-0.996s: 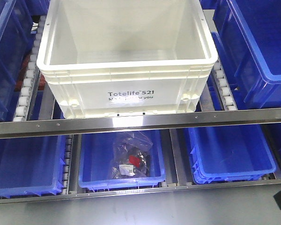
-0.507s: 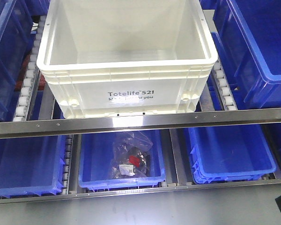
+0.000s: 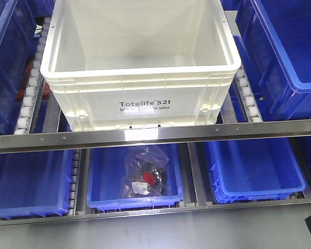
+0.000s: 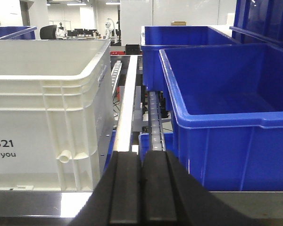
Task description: Place moving items into box and shelve
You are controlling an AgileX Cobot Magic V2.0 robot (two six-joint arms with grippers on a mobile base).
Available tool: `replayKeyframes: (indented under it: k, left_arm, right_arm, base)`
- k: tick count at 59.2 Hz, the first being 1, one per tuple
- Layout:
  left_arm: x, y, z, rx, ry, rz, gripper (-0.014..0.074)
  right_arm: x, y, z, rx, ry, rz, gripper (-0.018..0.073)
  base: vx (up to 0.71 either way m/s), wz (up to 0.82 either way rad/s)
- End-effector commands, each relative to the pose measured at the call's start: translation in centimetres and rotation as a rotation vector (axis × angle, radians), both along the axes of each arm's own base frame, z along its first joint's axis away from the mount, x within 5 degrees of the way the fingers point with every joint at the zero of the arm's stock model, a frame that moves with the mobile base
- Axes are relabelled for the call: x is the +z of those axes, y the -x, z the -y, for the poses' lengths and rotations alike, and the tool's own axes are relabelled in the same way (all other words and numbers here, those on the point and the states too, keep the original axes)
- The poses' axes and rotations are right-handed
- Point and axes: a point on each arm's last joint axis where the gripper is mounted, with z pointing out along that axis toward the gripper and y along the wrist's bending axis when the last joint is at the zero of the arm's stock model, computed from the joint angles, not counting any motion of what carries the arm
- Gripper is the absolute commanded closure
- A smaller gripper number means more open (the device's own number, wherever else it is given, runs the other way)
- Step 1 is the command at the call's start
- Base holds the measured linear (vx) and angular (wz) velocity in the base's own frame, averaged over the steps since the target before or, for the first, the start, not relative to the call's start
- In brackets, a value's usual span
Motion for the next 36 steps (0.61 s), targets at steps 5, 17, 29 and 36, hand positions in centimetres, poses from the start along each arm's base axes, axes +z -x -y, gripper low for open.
replayKeyframes:
  k: [5, 17, 29, 36]
  left_arm:
    - [1.04, -0.09, 0.03, -0.003, 0.015, 0.082, 0.0603]
    - [1.04, -0.09, 0.03, -0.003, 0.015, 0.082, 0.0603]
    - [1.04, -0.09, 0.03, -0.003, 0.015, 0.082, 0.0603]
    - [1.04, -0.09, 0.03, -0.003, 0.015, 0.082, 0.0603]
  right_arm:
    - [0.00, -0.14, 0.03, -0.006, -0.014, 0.010, 0.0567]
    - [-0.09, -0.14, 0.04, -0.007, 0.003, 0.001, 0.0567]
    - [0.10, -0.13, 0.04, -0.009, 0.036, 0.025, 0.0567]
    - [0.15, -0.13, 0.04, -0.009, 0.028, 0.029, 0.0567]
  base:
    - [0.00, 0.00]
    - [0.00, 0.00]
    - [0.00, 0.00]
    - [0.00, 0.00]
